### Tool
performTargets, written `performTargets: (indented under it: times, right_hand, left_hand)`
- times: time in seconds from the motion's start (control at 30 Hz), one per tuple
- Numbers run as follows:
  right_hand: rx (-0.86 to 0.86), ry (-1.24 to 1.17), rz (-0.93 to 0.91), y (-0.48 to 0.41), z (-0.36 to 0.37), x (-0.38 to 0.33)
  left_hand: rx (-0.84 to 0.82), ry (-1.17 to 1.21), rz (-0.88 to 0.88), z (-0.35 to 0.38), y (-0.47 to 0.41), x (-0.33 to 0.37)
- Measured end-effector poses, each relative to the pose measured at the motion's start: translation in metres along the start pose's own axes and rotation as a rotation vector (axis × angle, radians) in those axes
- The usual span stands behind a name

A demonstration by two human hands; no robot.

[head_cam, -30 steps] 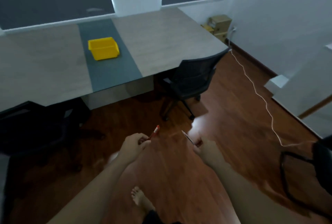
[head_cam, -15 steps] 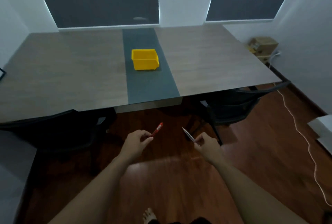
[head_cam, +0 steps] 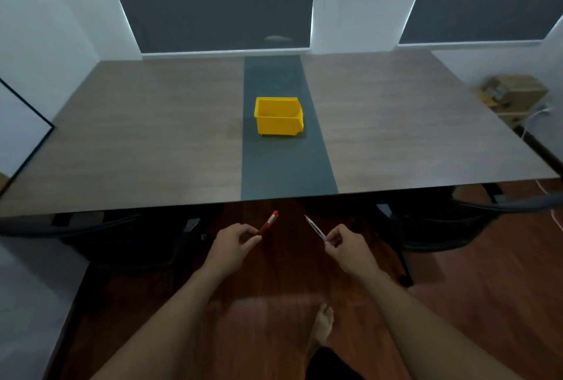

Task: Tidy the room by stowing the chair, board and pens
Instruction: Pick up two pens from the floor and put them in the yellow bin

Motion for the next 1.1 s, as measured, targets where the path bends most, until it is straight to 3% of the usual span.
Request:
performTargets:
  times: [0.53,0.77,1.1]
  right_hand:
    - [0.019,-0.025,-0.088,-0.245,-0.105,-0.001]
    - [0.008,-0.065,-0.095,-0.324,-0.113,-0.011]
    - [0.009,-0.027,-0.105,-0.458,-0.108,-0.071]
  left_hand:
    - [0.115,-0.026,-0.101,-0.004,-0.202,0.068]
    - [0.103,0.002,-0.196,-0.003,-0.268,0.055]
    - [0.072,0.030,-0.164,-0.031,-0.426,0.032]
Point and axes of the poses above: each hand's wrist, its own y-axis away from the middle knuckle, its own z-axis out of the palm, x = y × z, the point moved 4 cm from there along -y, towards the middle knuckle, and after that the axes turned 1 degree about -y, right-handed, at the moved point
